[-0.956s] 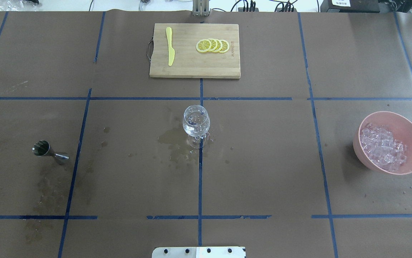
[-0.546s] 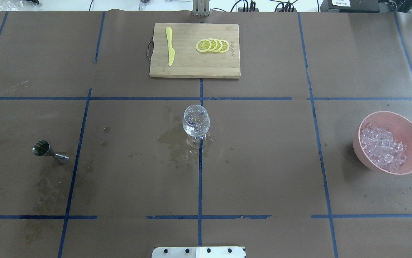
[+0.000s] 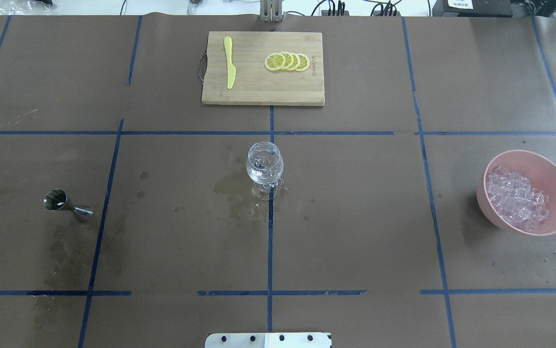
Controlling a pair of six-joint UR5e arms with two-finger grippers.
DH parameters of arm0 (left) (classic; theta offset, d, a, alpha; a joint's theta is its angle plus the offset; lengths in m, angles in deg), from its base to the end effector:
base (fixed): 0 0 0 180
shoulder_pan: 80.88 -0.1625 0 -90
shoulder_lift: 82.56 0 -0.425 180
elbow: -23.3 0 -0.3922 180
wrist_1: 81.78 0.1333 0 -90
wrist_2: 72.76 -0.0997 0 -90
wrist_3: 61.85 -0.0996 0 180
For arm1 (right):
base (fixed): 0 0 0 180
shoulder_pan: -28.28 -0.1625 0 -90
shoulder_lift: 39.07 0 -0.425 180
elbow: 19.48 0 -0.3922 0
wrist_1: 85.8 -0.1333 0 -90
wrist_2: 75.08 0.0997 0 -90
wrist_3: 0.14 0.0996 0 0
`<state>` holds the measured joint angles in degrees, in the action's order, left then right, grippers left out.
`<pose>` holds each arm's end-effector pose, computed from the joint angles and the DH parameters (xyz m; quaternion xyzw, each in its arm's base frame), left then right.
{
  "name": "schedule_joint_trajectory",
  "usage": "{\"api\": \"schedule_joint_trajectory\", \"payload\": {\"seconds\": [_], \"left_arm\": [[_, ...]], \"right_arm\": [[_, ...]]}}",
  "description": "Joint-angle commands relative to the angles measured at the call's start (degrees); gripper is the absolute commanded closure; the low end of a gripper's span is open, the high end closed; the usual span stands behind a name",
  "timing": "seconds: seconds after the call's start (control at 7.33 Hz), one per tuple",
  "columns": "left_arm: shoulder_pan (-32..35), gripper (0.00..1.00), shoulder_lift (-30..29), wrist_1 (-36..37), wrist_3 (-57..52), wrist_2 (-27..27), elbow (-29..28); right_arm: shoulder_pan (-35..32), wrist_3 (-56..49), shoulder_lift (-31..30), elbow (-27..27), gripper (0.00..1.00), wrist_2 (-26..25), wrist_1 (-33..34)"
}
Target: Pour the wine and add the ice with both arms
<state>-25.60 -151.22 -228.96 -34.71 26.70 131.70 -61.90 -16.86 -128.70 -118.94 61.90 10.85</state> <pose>0.1175 -0.3748 0.5550 0.3520 0.2965 0.0961 0.8826 0.0620 -0.4923 0.5828 0.0837 -0.3904 -0.1428 0.9057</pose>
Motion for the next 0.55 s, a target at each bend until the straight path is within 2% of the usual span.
{"api": "schedule_joint_trajectory", "payload": {"seconds": [0.0, 0.41], "left_arm": [[-11.79, 0.0, 3.25, -4.78, 12.25, -12.64, -0.03], [-29.29, 0.0, 6.59, -5.75, 32.48, -30.85, -0.03]], "right_arm": [[0.0, 0.02, -0.11, -0.29, 0.0, 0.22, 0.03], [0.0, 0.11, -0.02, -1.08, 0.0, 1.46, -0.06]]}}
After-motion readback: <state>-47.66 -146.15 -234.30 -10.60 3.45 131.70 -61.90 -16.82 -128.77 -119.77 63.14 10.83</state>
